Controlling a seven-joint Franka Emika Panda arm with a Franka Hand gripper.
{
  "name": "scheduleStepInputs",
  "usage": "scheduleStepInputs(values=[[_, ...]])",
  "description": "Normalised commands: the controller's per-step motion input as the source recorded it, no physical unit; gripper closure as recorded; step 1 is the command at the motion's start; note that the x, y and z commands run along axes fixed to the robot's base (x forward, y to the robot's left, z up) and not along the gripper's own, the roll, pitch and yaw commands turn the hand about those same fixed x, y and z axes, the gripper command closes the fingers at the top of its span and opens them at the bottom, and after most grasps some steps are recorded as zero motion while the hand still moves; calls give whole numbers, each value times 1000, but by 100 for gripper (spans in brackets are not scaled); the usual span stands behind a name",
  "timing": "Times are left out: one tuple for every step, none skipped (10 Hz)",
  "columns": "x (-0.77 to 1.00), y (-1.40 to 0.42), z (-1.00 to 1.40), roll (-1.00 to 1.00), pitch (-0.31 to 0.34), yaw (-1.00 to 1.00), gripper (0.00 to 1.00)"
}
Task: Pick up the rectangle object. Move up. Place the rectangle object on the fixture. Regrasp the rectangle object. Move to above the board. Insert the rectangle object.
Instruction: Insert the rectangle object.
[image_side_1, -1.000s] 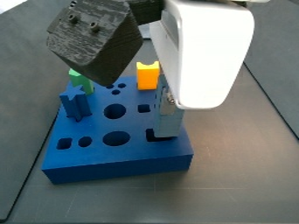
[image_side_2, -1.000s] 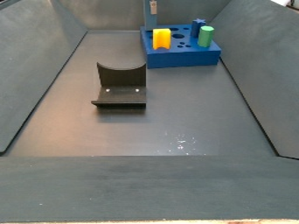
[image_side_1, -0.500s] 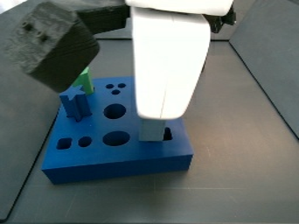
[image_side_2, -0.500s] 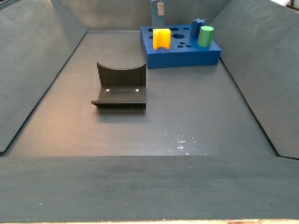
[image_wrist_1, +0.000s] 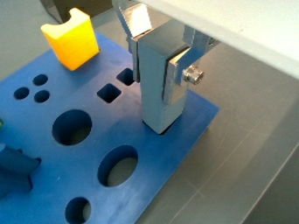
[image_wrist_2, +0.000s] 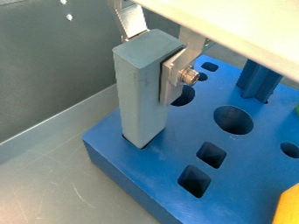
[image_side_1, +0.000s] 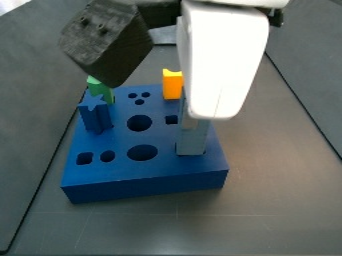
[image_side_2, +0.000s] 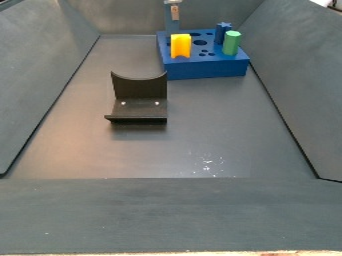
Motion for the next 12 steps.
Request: scheduleStepInputs(values=[[-514,-366,-409,380,-763,300,100],[-297,-189,-74,166,-551,209,100],[0,-11,0,29,0,0,100],[0,-6,0,23,0,0,100],[20,-126,-346,329,0,0,100],[106,-206,-751,591,0,29,100],[63,-149,-754,520,-177,0,100],[46,-77,0,260,0,0,100],[0,0,0,46,0,0,100],[3,0,0,9,37,0,100],[23,-46,-206,149,0,0,100],[0,-131,-997,280,-154,0,100]])
